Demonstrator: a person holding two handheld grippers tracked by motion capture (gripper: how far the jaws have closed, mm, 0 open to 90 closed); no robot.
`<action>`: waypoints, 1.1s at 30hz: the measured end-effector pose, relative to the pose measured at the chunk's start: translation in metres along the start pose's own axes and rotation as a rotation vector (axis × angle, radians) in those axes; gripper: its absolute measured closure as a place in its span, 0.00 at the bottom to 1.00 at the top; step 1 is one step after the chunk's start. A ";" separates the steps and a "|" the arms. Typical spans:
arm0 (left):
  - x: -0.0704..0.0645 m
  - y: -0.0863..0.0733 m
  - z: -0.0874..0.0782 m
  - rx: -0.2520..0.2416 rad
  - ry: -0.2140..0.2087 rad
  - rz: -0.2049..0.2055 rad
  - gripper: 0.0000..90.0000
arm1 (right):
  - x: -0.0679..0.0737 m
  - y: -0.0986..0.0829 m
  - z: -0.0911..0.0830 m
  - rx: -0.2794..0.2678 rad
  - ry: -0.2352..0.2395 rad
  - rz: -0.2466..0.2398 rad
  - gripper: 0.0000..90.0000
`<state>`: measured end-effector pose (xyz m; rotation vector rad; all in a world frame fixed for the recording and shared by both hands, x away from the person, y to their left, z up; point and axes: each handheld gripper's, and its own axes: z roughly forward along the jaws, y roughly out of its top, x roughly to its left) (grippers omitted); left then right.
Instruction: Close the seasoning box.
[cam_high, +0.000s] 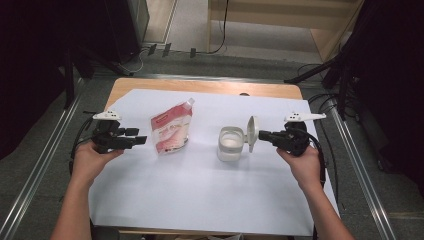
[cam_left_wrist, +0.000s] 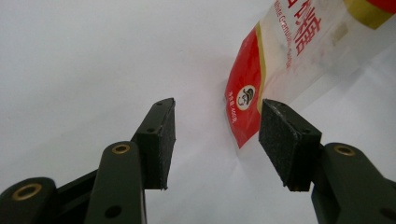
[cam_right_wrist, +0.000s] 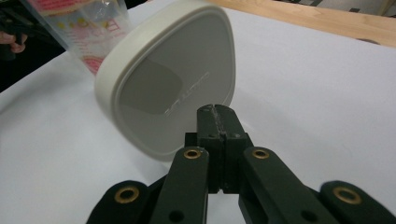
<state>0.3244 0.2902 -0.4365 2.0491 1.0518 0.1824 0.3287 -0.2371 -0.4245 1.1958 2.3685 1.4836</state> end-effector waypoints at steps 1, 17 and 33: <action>0.000 0.000 0.000 0.004 0.003 0.005 0.52 | -0.001 0.004 0.003 0.006 -0.004 -0.006 1.00; -0.002 0.001 0.003 0.014 -0.013 0.001 0.52 | 0.005 0.019 0.016 0.001 -0.009 -0.009 1.00; 0.000 0.000 0.006 0.029 -0.016 -0.002 0.51 | 0.035 0.026 0.026 0.010 0.056 -0.088 0.96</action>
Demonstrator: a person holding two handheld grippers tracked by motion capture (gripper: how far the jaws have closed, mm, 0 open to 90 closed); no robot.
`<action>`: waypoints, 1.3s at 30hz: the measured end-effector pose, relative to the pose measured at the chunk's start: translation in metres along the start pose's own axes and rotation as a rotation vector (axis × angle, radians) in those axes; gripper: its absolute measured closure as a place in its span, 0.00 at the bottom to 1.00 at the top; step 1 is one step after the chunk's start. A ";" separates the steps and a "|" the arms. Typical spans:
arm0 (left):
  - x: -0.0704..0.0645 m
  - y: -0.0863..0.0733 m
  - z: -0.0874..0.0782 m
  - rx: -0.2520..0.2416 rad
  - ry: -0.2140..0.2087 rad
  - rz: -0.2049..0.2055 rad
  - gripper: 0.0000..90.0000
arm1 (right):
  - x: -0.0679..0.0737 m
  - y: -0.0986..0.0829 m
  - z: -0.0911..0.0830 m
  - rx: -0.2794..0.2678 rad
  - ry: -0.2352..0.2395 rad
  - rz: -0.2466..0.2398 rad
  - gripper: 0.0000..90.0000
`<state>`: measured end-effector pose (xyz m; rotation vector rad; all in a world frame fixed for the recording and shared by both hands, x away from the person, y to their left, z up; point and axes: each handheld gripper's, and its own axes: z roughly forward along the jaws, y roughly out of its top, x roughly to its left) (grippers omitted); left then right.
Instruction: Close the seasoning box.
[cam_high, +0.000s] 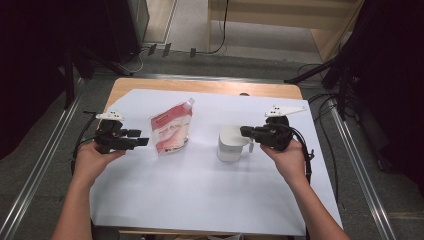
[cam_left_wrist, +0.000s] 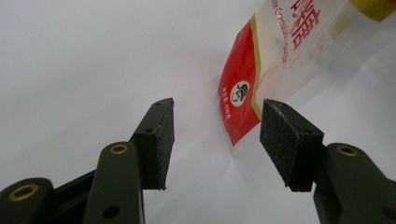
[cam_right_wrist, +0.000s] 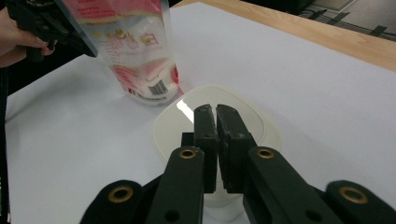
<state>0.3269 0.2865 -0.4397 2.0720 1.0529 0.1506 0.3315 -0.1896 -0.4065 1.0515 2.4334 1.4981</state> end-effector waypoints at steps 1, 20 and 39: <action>0.000 0.000 0.000 0.002 -0.003 -0.002 0.51 | 0.000 0.000 0.000 0.003 -0.001 0.000 0.93; 0.001 -0.002 0.004 0.024 -0.011 -0.013 0.51 | -0.008 -0.004 -0.007 -0.034 -0.020 -0.043 0.59; 0.000 -0.003 0.002 0.018 -0.002 -0.014 0.51 | -0.024 -0.017 -0.028 -0.073 -0.069 -0.007 0.57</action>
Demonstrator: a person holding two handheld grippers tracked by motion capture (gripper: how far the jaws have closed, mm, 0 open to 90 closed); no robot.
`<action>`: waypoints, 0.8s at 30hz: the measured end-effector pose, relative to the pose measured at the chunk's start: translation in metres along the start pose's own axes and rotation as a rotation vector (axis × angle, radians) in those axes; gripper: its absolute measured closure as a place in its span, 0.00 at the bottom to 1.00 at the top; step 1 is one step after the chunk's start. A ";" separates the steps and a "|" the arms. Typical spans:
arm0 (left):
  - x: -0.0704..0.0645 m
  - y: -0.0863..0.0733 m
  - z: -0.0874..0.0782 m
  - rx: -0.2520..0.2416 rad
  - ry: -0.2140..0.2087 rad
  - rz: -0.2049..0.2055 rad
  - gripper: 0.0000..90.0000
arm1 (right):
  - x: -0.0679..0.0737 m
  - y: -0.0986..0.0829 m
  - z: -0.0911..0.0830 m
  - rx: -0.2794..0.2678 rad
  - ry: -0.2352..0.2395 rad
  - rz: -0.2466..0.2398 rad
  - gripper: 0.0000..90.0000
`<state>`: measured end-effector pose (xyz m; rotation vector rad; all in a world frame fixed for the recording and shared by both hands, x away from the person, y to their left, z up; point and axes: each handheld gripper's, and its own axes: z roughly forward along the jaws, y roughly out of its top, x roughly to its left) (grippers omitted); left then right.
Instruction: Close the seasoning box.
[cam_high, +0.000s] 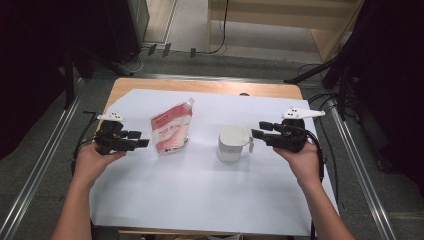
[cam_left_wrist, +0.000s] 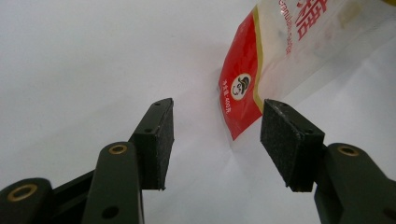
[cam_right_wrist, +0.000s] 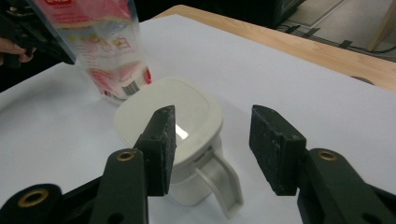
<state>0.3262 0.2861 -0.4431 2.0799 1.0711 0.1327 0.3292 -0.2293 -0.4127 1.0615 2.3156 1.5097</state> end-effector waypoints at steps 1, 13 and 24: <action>0.000 0.000 0.000 0.001 -0.001 0.002 0.51 | -0.001 -0.001 -0.002 -0.001 -0.005 0.000 0.57; 0.000 0.000 0.000 -0.001 -0.006 0.005 0.51 | -0.016 -0.018 -0.020 -0.027 -0.042 0.033 0.51; -0.001 0.000 0.000 -0.004 -0.004 0.005 0.50 | -0.024 -0.042 -0.026 -0.002 -0.113 0.014 0.41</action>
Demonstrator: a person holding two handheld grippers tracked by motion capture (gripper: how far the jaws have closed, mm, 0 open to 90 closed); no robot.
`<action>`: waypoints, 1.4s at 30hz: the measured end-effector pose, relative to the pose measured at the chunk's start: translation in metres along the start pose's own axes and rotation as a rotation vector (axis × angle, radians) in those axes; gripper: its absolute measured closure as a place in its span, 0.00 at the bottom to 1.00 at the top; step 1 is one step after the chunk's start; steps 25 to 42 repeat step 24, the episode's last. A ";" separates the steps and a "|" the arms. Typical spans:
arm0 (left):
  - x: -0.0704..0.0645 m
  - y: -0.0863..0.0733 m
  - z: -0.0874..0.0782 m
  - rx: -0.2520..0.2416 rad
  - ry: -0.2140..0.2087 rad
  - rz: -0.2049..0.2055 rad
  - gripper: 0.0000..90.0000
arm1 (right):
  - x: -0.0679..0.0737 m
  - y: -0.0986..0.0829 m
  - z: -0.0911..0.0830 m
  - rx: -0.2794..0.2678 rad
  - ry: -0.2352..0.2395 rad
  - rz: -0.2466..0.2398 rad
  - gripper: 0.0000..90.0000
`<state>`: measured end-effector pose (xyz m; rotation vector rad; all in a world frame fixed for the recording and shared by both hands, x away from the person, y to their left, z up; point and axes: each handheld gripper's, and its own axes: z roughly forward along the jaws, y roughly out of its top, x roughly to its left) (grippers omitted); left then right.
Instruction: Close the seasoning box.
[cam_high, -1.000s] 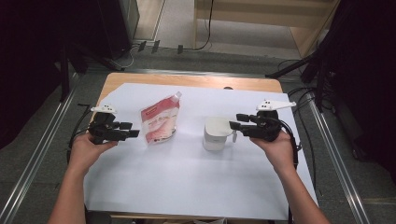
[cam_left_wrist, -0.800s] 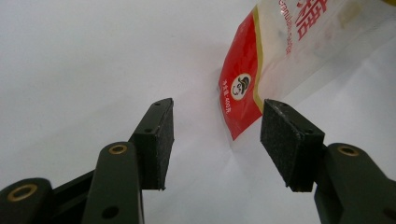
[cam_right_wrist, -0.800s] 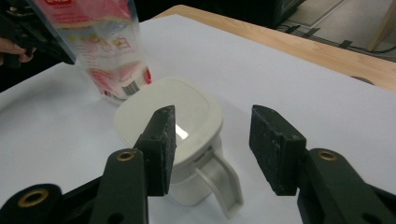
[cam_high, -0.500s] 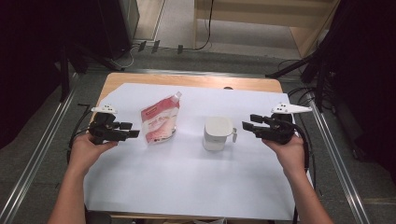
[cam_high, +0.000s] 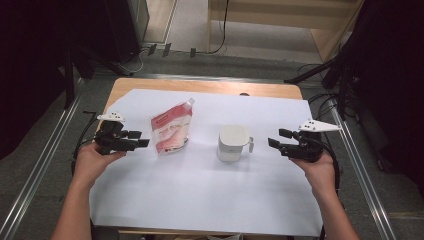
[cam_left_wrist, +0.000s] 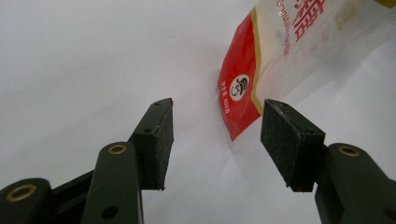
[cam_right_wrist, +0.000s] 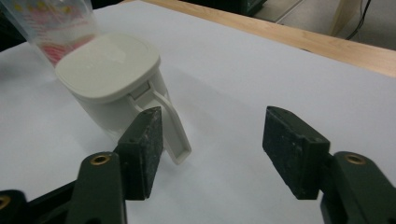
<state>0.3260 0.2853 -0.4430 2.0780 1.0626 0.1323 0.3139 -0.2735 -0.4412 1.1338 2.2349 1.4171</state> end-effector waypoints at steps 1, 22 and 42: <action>0.000 0.000 0.000 -0.003 0.001 -0.003 0.50 | -0.001 -0.002 0.000 0.005 -0.006 -0.001 0.40; 0.000 0.000 0.002 0.009 -0.001 -0.007 0.50 | -0.007 -0.021 0.012 0.048 -0.043 0.031 0.32; 0.001 -0.001 0.002 0.008 -0.003 -0.010 0.49 | -0.008 -0.021 0.012 0.052 -0.044 0.031 0.32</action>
